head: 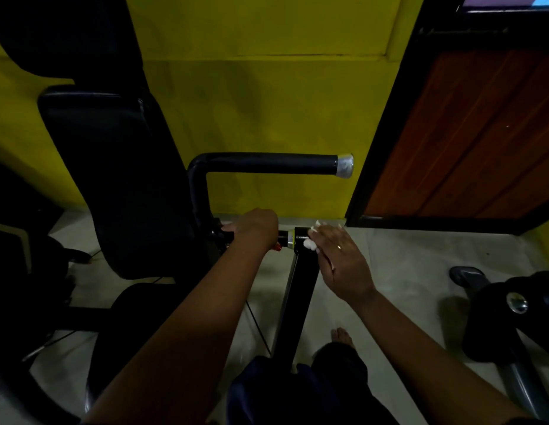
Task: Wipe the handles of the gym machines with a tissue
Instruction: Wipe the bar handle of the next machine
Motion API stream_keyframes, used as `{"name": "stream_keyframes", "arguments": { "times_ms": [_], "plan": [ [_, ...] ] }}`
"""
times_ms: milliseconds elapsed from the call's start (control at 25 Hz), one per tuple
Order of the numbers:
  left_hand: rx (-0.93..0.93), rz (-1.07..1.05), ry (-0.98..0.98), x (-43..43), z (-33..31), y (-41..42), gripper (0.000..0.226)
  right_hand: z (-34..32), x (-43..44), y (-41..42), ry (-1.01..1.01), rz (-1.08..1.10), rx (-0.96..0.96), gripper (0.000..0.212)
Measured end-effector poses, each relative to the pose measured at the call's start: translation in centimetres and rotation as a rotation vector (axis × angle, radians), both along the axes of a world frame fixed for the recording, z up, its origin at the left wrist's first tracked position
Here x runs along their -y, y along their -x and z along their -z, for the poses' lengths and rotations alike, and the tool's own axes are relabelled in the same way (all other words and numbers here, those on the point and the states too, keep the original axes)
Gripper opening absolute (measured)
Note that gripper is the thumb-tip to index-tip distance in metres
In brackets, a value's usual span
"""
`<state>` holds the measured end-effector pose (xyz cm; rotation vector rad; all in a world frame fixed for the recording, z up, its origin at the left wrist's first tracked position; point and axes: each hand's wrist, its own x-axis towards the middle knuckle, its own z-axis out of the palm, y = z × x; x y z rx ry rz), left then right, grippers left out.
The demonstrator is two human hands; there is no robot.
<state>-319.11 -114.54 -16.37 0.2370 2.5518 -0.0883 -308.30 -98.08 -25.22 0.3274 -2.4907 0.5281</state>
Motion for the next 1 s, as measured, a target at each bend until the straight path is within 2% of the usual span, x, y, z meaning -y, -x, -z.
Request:
{"name": "stream_keyframes", "arguments": {
  "times_ms": [80,160,240,320,400,480,600,680,760,840,920,1000],
  "plan": [
    [-0.013,-0.025,0.002,-0.1,-0.6,-0.5,0.048,-1.4,2.9,2.1,0.0,0.173,0.014,0.027],
    [-0.023,-0.049,-0.016,-0.1,-1.3,-1.2,0.047,-2.6,4.9,3.9,0.01,0.208,0.052,0.029],
    [-0.05,-0.041,-0.034,0.2,-1.6,-1.9,0.044,-2.4,5.2,4.1,0.025,0.095,0.069,0.031],
    [-0.092,0.011,-0.072,0.8,-1.1,-2.6,0.044,-1.4,4.3,2.8,-0.067,-0.07,0.002,0.034],
    [-0.134,0.064,-0.128,1.7,0.1,-3.2,0.057,-1.0,1.9,1.9,-0.158,-0.196,-0.067,0.037],
    [-0.175,0.116,-0.143,2.6,0.9,-4.0,0.076,-1.1,-0.3,1.5,-0.099,-0.199,-0.057,0.037],
    [-0.239,0.136,-0.161,3.2,1.6,-5.1,0.089,-1.2,-0.7,1.4,0.106,0.024,0.014,0.029],
    [-0.268,0.079,-0.2,2.9,1.7,-6.4,0.089,-1.6,1.2,1.3,0.23,0.179,0.078,0.033],
    [-0.28,-0.021,-0.309,1.9,1.6,-8.1,0.082,-2.2,2.3,0.9,0.352,0.212,0.141,0.034],
    [-0.277,-0.122,-0.428,1.0,1.6,-10.1,0.071,-2.7,2.2,0.2,0.318,0.117,0.13,0.022],
    [-0.249,-0.225,-0.558,0.3,1.5,-12.0,0.06,-3.2,1.7,-0.3,0.198,-0.047,0.16,0.026],
    [-0.25,-0.417,-0.811,-0.4,1.0,-14.0,0.052,-4.8,1.9,-1.0,0.178,-0.14,0.274,0.029]
  ]
}}
